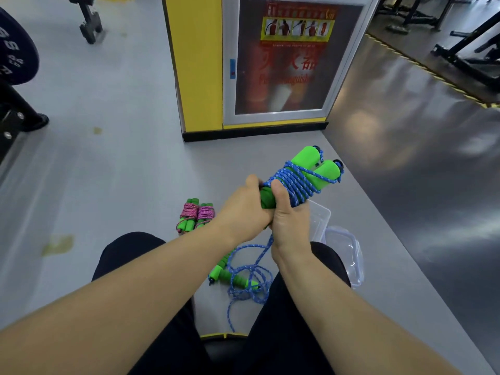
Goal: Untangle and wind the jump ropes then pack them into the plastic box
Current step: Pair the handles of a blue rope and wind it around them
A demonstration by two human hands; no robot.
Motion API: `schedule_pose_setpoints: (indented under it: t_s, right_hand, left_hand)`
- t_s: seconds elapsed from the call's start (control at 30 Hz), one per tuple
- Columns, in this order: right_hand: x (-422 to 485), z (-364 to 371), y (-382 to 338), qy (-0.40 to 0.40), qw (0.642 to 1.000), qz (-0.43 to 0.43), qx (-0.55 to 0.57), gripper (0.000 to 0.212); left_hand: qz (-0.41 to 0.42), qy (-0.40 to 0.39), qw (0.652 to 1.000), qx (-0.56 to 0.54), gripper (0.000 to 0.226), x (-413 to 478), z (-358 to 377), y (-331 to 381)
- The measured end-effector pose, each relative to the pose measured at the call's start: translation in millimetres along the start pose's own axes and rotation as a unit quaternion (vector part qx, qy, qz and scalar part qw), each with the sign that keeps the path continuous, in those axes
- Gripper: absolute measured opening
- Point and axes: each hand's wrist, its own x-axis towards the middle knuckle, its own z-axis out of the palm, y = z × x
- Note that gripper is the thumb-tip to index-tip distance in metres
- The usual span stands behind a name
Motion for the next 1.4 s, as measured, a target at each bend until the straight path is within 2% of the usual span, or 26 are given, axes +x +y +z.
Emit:
schedule_pose_setpoints:
  t_s: [0.17, 0.27, 0.33, 0.37, 0.47, 0.53, 0.63, 0.77, 0.9, 0.97, 1.0, 1.03, 1.13, 1.17, 1.23, 1.3, 1.4]
  right_hand:
    - [1.2, 1.5, 3.0, 0.019, 0.999, 0.042, -0.003, 0.044]
    - [2.0, -1.6, 0.9, -0.047, 0.997, 0.062, -0.028, 0.058]
    - [2.7, -5.2, -1.1, -0.061, 0.992, 0.096, -0.057, 0.062]
    - [3.4, -7.3, -2.5, -0.056, 0.991, 0.104, -0.069, 0.057]
    - [4.1, -8.6, -10.1, -0.045, 0.991, 0.089, -0.094, 0.026]
    - [3.4, -6.9, -17.1, -0.047, 0.989, 0.069, -0.126, 0.025]
    - [3.7, -12.0, -27.6, -0.109, 0.968, 0.050, -0.219, 0.043]
    - [8.7, -28.7, -43.0, -0.209, 0.931, 0.042, -0.298, 0.036]
    - [14.2, -39.7, -45.5, -0.246, 0.864, 0.000, -0.439, 0.020]
    - [14.6, -41.9, -46.8, -0.255, 0.833, -0.005, -0.491, 0.020]
    - [13.3, -41.3, -49.2, -0.265, 0.804, -0.019, -0.532, 0.021]
    - [10.7, -39.5, -51.4, -0.278, 0.756, -0.043, -0.591, 0.023]
    - [-3.5, -29.6, -61.2, -0.308, 0.541, -0.166, -0.765, 0.029]
    - [-7.7, -25.1, -66.9, -0.319, 0.483, -0.206, -0.789, 0.030]
    - [-10.8, -14.9, -84.4, -0.331, 0.411, -0.272, -0.805, 0.032]
    - [-3.7, -3.4, -104.2, -0.336, 0.383, -0.309, -0.803, 0.032]
    - [15.5, 8.3, -129.7, -0.357, 0.396, -0.317, -0.785, 0.026]
  left_hand:
    - [-0.001, -0.008, 1.000, 0.019, 0.043, -1.3, 0.5, -5.1]
    - [-0.024, -0.013, 0.999, 0.018, 0.043, 1.1, -5.0, -10.2]
    - [-0.038, -0.018, 0.999, -0.013, 0.045, 2.6, -8.3, -12.3]
    - [-0.040, -0.020, 0.999, -0.028, 0.045, 3.2, -9.0, -13.0]
    - [-0.045, -0.030, 0.996, -0.073, 0.047, 2.5, -9.4, -12.0]
    - [-0.048, -0.032, 0.993, -0.103, 0.048, 2.8, -10.9, -11.3]
    - [-0.061, -0.041, 0.984, -0.161, 0.048, 3.1, -18.4, -11.1]
    - [-0.076, -0.084, 0.959, -0.259, 0.042, 2.3, -31.6, -12.3]
    - [-0.087, -0.072, 0.949, -0.295, 0.048, 6.3, -42.0, -15.0]
    - [-0.101, -0.047, 0.954, -0.277, 0.048, 7.7, -45.6, -16.3]
    - [-0.102, -0.035, 0.959, -0.261, 0.048, 8.4, -46.0, -16.7]
    - [-0.096, -0.020, 0.968, -0.233, 0.048, 8.9, -45.4, -17.7]
    - [-0.044, 0.058, 0.997, -0.032, 0.050, 12.5, -44.4, -20.6]
    - [-0.028, 0.076, 0.995, 0.052, 0.051, 12.7, -44.3, -20.6]
    - [0.008, 0.060, 0.982, 0.181, 0.052, 11.3, -40.9, -19.3]
    - [0.061, -0.004, 0.960, 0.273, 0.048, 7.7, -32.3, -15.4]
    - [0.128, -0.080, 0.928, 0.340, 0.046, 3.0, -20.8, -9.0]
